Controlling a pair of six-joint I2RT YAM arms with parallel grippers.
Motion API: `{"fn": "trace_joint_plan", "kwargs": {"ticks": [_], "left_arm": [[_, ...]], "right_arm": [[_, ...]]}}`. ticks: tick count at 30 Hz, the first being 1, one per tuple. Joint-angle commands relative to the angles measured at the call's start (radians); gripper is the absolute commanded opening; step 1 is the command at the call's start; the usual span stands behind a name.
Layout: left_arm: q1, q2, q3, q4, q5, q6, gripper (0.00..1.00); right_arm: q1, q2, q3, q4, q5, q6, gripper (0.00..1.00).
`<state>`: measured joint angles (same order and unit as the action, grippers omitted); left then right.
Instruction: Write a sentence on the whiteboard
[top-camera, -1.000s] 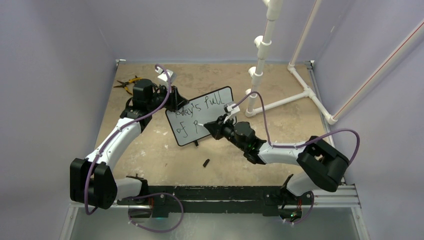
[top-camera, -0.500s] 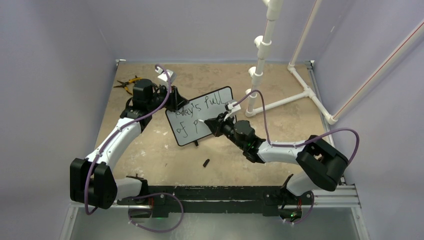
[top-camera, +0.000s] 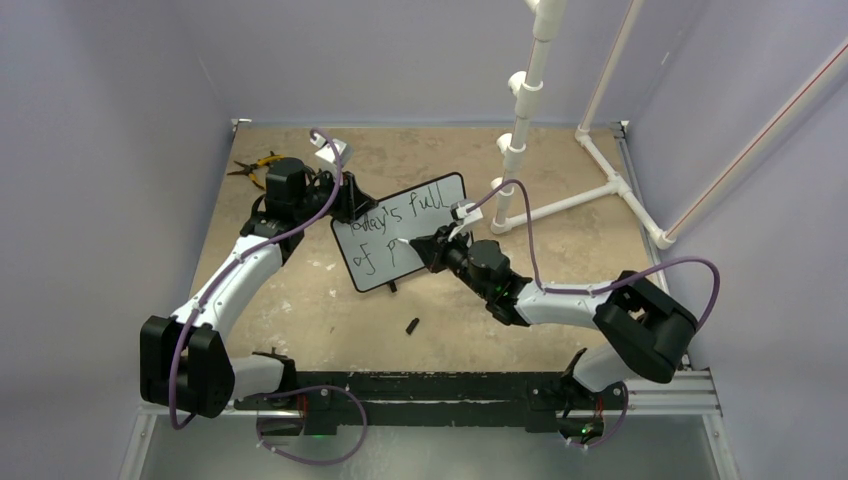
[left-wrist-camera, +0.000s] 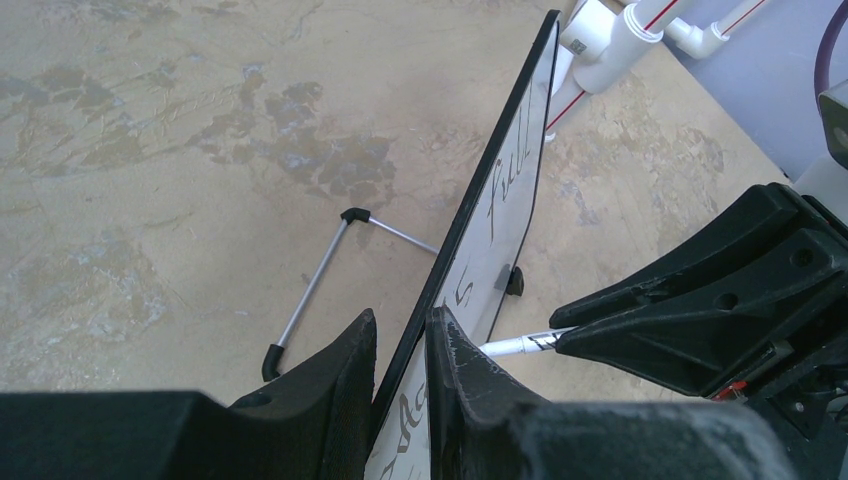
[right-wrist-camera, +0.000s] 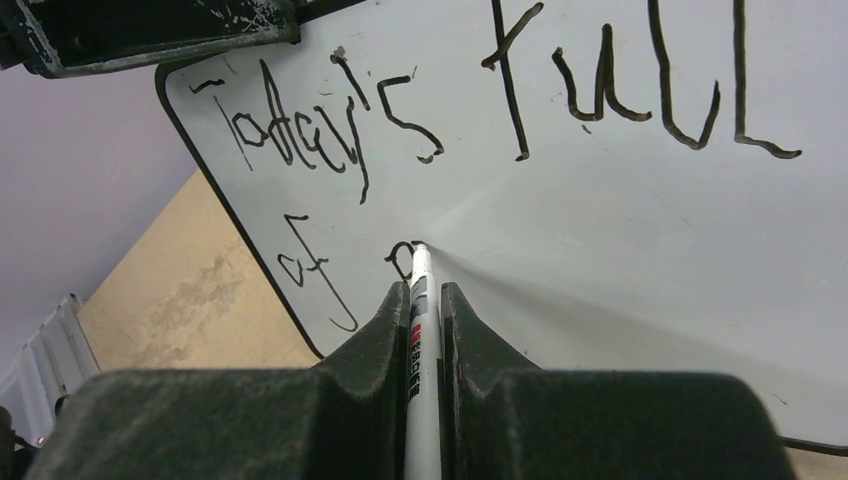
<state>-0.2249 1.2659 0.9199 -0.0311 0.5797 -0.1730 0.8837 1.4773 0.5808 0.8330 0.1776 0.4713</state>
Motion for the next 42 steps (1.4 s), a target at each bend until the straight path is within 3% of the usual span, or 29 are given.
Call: {"fn": "trace_joint_plan", "kwargs": {"ticks": [1,18,42], "left_arm": [[-0.011,0.024,-0.019,-0.041,-0.011,-0.016,0.22],[-0.011,0.026,-0.020,-0.039,-0.010,-0.017,0.22],[-0.011,0.027,-0.020,-0.041,-0.012,-0.016,0.22]], "right_arm": [[-0.011,-0.031,-0.011,0.001,0.057,0.004,0.00],[-0.011,-0.009,-0.054,-0.022,0.009,0.028,0.00],[-0.012,0.008,0.024,0.060,0.042,0.027,0.00]]}}
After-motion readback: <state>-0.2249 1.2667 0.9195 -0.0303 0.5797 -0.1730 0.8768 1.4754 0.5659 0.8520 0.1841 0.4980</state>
